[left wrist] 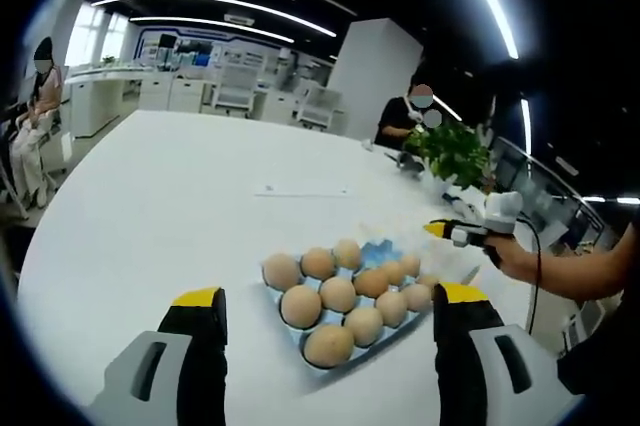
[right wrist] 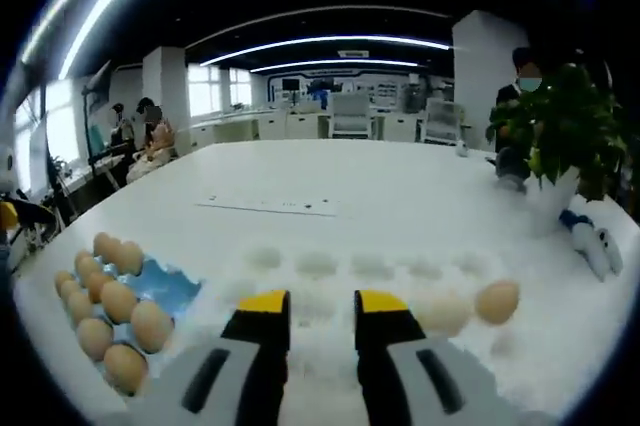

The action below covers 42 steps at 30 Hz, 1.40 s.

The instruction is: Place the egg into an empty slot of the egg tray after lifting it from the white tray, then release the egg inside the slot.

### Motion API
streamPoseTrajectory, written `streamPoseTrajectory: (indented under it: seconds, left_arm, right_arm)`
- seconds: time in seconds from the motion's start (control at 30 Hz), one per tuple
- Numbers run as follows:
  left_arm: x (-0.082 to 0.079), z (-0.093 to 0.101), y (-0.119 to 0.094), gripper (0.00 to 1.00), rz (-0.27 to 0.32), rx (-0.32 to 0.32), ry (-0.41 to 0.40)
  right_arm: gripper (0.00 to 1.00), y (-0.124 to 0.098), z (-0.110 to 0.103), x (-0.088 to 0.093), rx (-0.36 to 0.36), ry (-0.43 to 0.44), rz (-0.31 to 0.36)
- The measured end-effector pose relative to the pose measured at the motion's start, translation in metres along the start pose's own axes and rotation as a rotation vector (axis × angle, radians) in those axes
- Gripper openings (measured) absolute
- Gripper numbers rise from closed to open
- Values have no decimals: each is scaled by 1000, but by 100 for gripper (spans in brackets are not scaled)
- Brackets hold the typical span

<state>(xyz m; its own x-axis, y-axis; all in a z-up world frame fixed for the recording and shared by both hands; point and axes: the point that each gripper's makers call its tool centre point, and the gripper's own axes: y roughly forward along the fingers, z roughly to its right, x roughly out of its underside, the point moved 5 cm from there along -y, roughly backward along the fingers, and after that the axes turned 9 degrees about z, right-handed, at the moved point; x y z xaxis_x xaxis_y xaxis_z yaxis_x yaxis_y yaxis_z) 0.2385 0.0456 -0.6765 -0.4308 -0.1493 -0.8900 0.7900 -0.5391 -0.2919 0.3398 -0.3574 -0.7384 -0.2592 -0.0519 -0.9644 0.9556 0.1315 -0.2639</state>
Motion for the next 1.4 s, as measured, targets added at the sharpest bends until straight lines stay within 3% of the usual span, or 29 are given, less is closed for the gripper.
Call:
streamPoseTrajectory:
  seconds: [0.03, 0.07, 0.13, 0.2, 0.27, 0.37, 0.43, 0.53, 0.77, 0.93, 1.03, 1.17, 1.4]
  left_arm:
    - [0, 0, 0, 85, -2, -2, 3]
    - [0, -1, 0, 85, -4, -11, 11]
    - [0, -3, 0, 85, -3, -22, 8]
    - [-1, -4, -1, 85, 0, -24, 0]
    - [-2, -5, -1, 85, 4, -29, 6]
    - [-2, -5, -1, 85, 0, -28, 4]
    - [-2, -4, 0, 85, -1, -28, 9]
    - [-2, -4, -1, 85, 0, -32, 7]
    - [-3, -2, 1, 85, 0, -26, 6]
    - [-4, -3, 1, 85, 5, -25, 5]
    - [-3, -5, 0, 85, 3, -33, 4]
    - [-2, -5, 1, 85, 5, -29, 1]
    - [-2, -5, 0, 85, 8, -26, -1]
  right_arm:
    - [25, -1, 4, 0, 23, -2, 3]
    - [25, -3, 17, -4, 101, -14, 23]
    - [25, -4, 29, -7, 149, -39, 56]
    - [25, -4, 41, -5, 196, -32, 49]
    - [25, -2, 46, -2, 194, -20, 46]
    - [25, 4, 50, 11, 196, -20, -15]
    - [26, 7, 49, 12, 191, -17, -8]
    - [26, 13, 48, 16, 174, -58, -36]
    - [25, 11, 50, 13, 180, -39, -29]
    - [25, 4, 47, -2, 184, -9, 17]
    - [25, -1, 29, -18, 130, 68, 78]
    - [25, -4, -6, -28, 23, 79, 89]
    - [25, -1, -51, -35, -90, 115, 91]
